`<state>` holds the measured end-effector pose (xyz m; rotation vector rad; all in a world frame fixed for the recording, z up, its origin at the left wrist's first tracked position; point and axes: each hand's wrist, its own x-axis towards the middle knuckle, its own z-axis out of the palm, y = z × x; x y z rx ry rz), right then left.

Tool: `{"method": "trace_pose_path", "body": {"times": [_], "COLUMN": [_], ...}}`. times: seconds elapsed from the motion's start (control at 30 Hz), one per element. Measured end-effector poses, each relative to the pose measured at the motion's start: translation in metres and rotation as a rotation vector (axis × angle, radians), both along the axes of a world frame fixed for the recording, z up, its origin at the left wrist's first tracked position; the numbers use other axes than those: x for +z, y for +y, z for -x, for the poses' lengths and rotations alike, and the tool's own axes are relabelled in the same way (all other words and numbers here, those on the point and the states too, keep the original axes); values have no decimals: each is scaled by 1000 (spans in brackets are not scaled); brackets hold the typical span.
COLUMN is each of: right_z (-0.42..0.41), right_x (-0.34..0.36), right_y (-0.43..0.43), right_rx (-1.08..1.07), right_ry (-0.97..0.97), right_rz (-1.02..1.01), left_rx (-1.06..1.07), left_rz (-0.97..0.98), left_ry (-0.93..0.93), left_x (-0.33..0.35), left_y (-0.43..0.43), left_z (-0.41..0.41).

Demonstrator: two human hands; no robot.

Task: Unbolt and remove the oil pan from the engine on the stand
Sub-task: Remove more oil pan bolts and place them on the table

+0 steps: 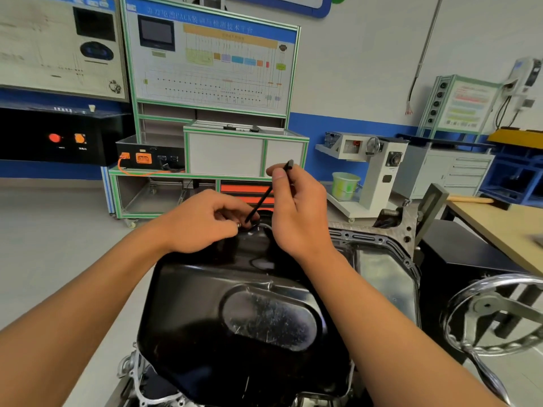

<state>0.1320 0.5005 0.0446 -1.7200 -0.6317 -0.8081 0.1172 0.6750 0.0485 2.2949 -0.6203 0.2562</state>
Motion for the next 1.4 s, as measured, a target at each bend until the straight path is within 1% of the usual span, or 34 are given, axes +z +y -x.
{"method": "trace_pose_path", "body": {"times": [0.1, 0.17, 0.3, 0.43, 0.5, 0.53, 0.6, 0.67, 0.7, 0.77, 0.83, 0.97, 1.03, 1.07, 1.17, 1.27, 1.4], "right_z": [-1, -1, 7, 23, 37, 43, 57, 75, 84, 105, 124, 171, 199, 214, 248, 263, 249], "right_x": [2, 2, 3, 8, 8, 9, 15, 24, 29, 39, 42, 33, 23, 17, -11, -43, -78], "right_y": [-3, -2, 1, -6, -19, -29, -55, -91, -112, -156, -204, -303, -354, -379, -450, -507, -557], "right_rx": [-6, -16, -48, -29, -36, -34, 12, 37, 42, 64, 22, -247, -392, -485, -725, -888, -1025], "right_ry": [36, 37, 18, 99, 120, 122, 132, 110, 95, 121, 153, 213, 281, 329, 487, 652, 815], "right_rz": [-61, -66, -56, -243, -284, -284, -250, -98, -7, 95, 140, 217, 265, 291, 289, 264, 275], "left_rx": [-42, -49, 26, 76, 79, 66, -13, -133, -195, -309, -392, -552, -645, -683, -736, -776, -753], "left_rz": [-84, -142, -140, -133, -14, 106, 420, 669, 737, 777, 742, 652, 616, 564, 366, 291, 209], "left_ry": [60, 78, 40, 18, 28, 40, 100, 179, 223, 291, 331, 427, 497, 507, 439, 452, 353], "left_x": [10, 18, 24, 29, 33, 34, 39, 46, 48, 53, 53, 43, 31, 24, -6, -41, -83], "left_y": [9, 12, 3, -8, -16, -23, -43, -72, -90, -133, -186, -305, -367, -398, -490, -566, -631], "left_z": [11, 16, 23, 33, 39, 43, 51, 58, 61, 64, 63, 68, 73, 77, 95, 111, 108]}}
